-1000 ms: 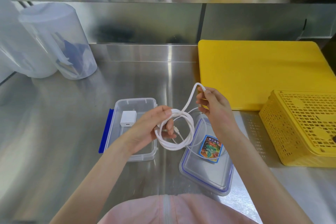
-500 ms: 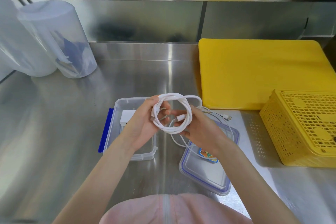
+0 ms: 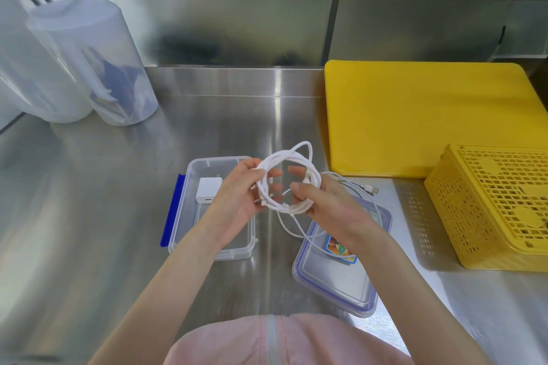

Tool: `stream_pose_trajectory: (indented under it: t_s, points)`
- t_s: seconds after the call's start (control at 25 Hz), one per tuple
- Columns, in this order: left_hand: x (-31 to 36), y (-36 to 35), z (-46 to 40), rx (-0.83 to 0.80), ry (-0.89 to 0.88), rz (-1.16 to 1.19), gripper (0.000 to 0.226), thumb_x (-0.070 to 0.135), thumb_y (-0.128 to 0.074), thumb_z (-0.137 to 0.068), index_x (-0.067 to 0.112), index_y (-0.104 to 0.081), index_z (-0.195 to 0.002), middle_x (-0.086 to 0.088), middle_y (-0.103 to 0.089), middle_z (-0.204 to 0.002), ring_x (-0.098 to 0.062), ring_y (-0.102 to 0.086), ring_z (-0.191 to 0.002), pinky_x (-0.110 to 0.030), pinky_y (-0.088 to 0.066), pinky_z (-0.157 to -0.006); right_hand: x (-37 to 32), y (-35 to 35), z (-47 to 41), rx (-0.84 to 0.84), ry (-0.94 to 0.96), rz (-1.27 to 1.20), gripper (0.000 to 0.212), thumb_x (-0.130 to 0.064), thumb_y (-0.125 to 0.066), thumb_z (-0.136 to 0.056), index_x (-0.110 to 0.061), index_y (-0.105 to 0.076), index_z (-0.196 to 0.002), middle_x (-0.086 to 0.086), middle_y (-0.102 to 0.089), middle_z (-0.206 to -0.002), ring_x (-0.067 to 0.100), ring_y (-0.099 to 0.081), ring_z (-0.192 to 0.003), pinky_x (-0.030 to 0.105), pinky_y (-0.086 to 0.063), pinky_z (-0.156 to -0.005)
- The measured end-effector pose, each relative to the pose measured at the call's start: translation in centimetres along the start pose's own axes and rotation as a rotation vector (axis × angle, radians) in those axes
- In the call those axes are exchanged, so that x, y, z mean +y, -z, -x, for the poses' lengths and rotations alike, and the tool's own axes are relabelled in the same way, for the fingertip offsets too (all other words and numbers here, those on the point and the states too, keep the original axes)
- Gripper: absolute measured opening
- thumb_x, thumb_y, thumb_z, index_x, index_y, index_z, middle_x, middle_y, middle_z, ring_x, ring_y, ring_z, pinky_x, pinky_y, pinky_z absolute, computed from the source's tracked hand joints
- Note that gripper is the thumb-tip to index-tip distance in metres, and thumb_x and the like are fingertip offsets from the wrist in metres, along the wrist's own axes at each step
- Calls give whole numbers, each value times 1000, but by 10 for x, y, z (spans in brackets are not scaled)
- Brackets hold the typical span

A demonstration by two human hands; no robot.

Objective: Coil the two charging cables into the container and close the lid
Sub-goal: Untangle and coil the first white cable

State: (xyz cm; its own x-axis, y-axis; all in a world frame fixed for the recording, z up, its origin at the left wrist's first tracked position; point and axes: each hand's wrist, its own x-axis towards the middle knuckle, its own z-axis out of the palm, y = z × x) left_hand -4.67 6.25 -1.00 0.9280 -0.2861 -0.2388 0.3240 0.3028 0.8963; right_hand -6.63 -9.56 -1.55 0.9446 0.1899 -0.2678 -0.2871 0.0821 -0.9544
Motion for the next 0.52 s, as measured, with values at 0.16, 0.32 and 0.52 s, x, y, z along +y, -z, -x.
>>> stream_pose_trajectory:
  t_s: [0.16,0.32,0.52]
  points:
    - [2,3,6,-138,68,-294,14,18,-45,-92,13,-57,-98,5,-68,-72,-14,-67,-68,-32,-56,-74,-6,2,5,-106,13,351,12,-14,-49,-71,-20,-58,-67,-6,-49,-58,4,-47,-58,22,-40,-63]
    - [6,-6,7,-155,33,-547,13,20,-53,-90,11,-55,-99,6,-55,-61,-7,-52,-48,-18,-47,-54,-12,3,12,-246,4,455,24,-13,-46,-71,-22,-60,-89,1,-46,-66,7,-42,-59,20,-38,-58]
    - [4,-10,5,-68,45,-492,19,26,-52,-91,14,-49,-105,8,-39,-52,-6,-31,-40,-18,-35,-43,-10,2,12,-176,48,336,64,-11,-56,-86,-28,-26,-140,-1,-53,-78,-1,-55,-66,15,-49,-69]
